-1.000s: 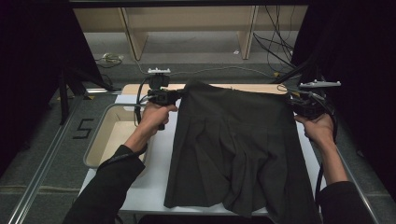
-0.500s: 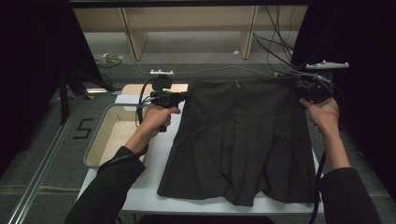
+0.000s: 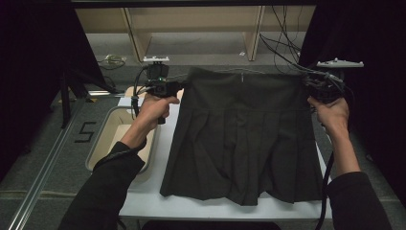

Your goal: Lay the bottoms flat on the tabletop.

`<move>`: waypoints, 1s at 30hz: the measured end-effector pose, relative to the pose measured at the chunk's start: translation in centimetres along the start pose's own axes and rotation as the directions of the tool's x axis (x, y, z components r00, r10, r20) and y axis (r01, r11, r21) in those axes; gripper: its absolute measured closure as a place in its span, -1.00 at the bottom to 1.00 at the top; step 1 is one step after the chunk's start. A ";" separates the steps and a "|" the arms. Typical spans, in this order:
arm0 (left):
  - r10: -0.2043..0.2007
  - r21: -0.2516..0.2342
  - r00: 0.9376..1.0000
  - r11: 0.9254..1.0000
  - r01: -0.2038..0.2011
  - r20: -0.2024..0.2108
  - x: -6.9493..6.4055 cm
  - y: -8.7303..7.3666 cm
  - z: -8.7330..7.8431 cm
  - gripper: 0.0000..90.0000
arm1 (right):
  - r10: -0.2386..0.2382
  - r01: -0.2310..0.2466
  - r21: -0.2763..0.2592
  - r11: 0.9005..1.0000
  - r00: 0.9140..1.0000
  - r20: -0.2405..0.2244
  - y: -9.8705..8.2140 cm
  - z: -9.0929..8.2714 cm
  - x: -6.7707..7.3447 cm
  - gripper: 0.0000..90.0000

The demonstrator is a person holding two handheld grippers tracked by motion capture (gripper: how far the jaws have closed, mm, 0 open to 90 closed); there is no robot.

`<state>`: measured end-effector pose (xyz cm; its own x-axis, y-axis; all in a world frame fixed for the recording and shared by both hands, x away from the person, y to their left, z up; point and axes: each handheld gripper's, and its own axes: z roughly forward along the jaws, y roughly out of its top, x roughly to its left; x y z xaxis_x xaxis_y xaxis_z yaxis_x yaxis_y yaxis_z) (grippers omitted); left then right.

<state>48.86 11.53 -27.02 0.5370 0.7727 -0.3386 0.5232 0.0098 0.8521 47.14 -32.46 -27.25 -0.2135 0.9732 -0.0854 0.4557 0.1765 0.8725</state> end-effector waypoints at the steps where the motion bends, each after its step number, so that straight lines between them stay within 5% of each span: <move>1: 0.003 -0.003 1.000 1.000 -0.003 0.001 0.0 0.3 -0.2 0.94 | 0.001 -0.001 -0.009 1.000 1.000 -0.004 0.2 -0.1 0.1 0.98; 12: -0.022 0.020 1.000 1.000 0.022 0.003 0.8 -1.0 0.5 0.93 | -0.010 0.010 -0.005 1.000 1.000 -0.004 0.3 0.6 1.1 0.98; 19: 0.003 0.007 1.000 1.000 -0.003 -0.014 0.8 -1.4 0.7 0.94 | -0.025 0.025 0.002 1.000 1.000 0.006 0.5 0.9 1.3 0.97; 30: 0.009 -0.042 1.000 0.999 -0.010 -0.028 0.0 0.4 -0.3 0.94 | -0.011 0.013 -0.064 0.998 0.999 0.035 2.5 -0.5 1.2 0.98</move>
<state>48.87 11.75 -26.56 0.5230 0.7901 -0.3198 0.4895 0.0287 0.8715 47.57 -30.92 -24.90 -0.1878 0.9758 -0.1119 0.3963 0.1795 0.9004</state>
